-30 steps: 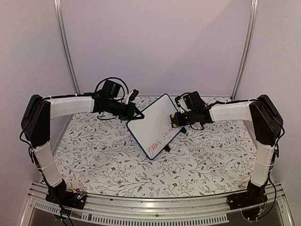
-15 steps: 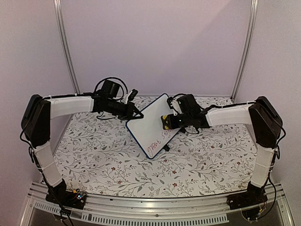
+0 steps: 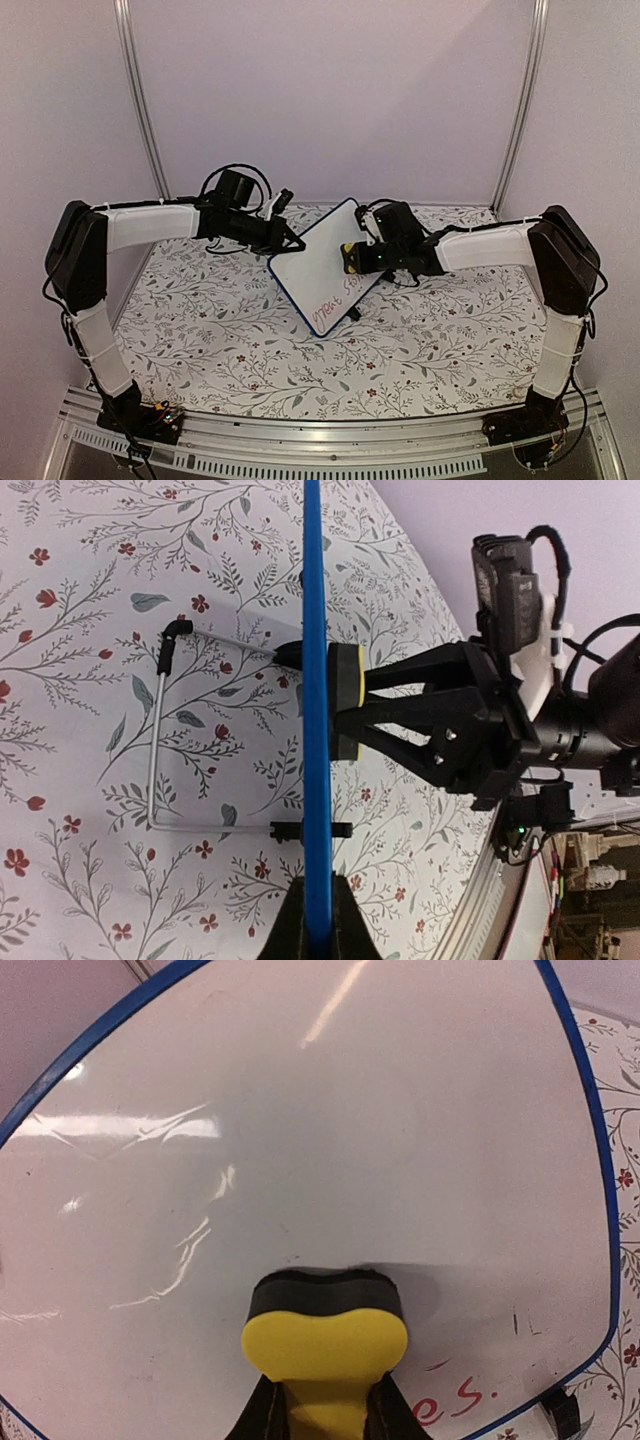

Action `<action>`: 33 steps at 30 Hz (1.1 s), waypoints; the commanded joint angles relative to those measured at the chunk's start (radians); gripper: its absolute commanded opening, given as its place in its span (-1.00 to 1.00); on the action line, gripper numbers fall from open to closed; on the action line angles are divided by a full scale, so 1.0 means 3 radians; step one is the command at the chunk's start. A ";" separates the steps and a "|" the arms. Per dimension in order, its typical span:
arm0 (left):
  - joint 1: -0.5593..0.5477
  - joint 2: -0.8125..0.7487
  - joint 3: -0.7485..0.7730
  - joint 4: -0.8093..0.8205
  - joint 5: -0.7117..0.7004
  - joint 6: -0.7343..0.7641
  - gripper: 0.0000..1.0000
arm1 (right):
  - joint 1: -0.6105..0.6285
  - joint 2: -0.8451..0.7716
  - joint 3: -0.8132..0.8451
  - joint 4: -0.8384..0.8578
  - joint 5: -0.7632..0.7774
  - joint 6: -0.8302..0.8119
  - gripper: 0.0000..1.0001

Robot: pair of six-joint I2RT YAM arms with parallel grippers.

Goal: Erase the whiteboard
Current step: Erase the whiteboard at the center of the board.

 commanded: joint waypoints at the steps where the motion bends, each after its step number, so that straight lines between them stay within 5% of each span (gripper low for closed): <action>1: -0.0127 0.0028 -0.0017 -0.0031 0.0180 0.0208 -1.00 | -0.0203 0.0143 -0.0104 -0.0037 0.0338 0.0148 -0.72; 12: -0.0135 0.0002 -0.0010 -0.0037 0.0182 0.0206 -1.00 | -0.0313 0.0177 -0.0053 -0.0156 0.0817 0.0245 -0.72; 33: -0.0144 0.0042 -0.0015 -0.0035 0.0170 0.0207 -1.00 | 0.0099 -0.0008 -0.0040 0.0122 0.0321 -0.0163 -0.71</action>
